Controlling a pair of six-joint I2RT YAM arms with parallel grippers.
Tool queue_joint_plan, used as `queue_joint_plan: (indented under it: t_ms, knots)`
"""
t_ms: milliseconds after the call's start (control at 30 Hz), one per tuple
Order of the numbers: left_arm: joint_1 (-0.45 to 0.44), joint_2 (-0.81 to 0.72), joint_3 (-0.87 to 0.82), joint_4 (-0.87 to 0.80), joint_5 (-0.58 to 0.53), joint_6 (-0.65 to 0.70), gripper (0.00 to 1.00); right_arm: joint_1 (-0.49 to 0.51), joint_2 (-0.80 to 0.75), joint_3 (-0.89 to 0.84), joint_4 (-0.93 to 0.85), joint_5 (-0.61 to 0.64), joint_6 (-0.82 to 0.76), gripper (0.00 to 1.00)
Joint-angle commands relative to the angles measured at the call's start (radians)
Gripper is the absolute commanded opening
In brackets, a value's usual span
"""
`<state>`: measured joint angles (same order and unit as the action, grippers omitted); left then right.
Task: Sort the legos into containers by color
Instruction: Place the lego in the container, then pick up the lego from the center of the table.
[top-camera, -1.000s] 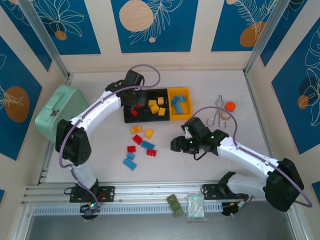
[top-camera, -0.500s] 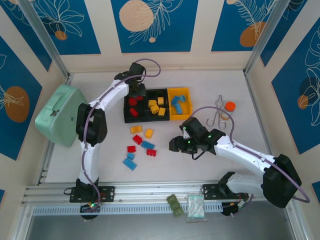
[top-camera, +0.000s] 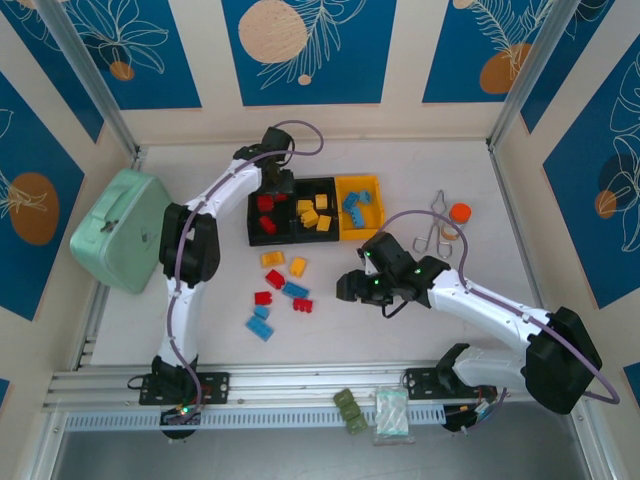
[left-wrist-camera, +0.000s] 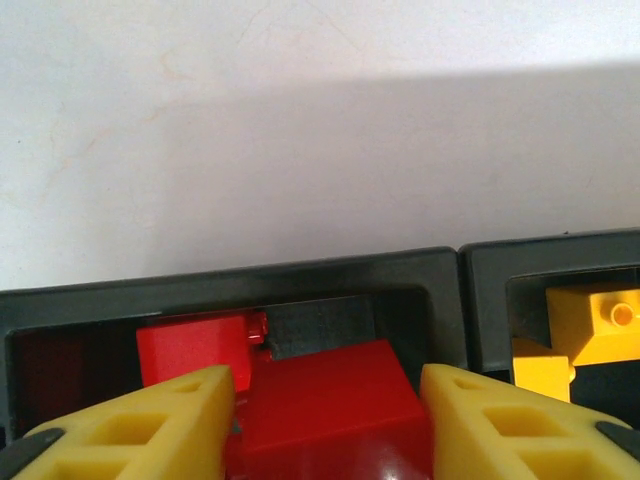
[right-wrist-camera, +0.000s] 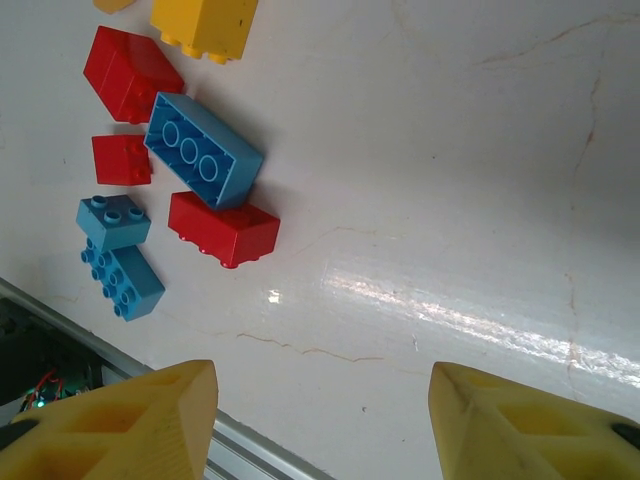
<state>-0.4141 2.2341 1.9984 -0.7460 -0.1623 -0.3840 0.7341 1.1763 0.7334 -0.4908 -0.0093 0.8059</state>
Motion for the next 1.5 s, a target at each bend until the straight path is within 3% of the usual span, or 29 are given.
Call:
queue_joint_plan:
  t_ms: [0,367,800,933,1133,1300,1467]
  knots:
    - [0.011,-0.013,0.029,-0.023,0.006,0.008,0.54,0.011,0.003,0.032,-0.026,0.009,0.012,0.58]
    - [-0.016,-0.223,-0.114,-0.004,0.091,0.0,0.57,0.02,-0.027,0.035,-0.041,0.026,-0.009,0.58]
    - [-0.097,-0.686,-0.684,0.027,0.205,0.033,0.58,0.034,-0.066,0.043,-0.049,0.005,-0.112,0.6]
    - [-0.101,-0.825,-0.865,0.058,0.192,-0.068,0.6,0.048,-0.054,0.047,-0.022,-0.002,-0.12,0.61]
    - [-0.121,-0.973,-1.135,0.227,0.2,-0.375,0.67,0.096,0.005,0.07,0.016,0.017,-0.104,0.64]
    - [-0.159,-0.976,-1.238,0.299,0.158,-0.506,0.68,0.164,0.031,0.075,0.052,0.062,-0.111,0.66]
    - [-0.182,-0.932,-1.23,0.314,0.134,-0.538,0.69,0.192,0.063,0.092,0.049,0.082,-0.12,0.66]
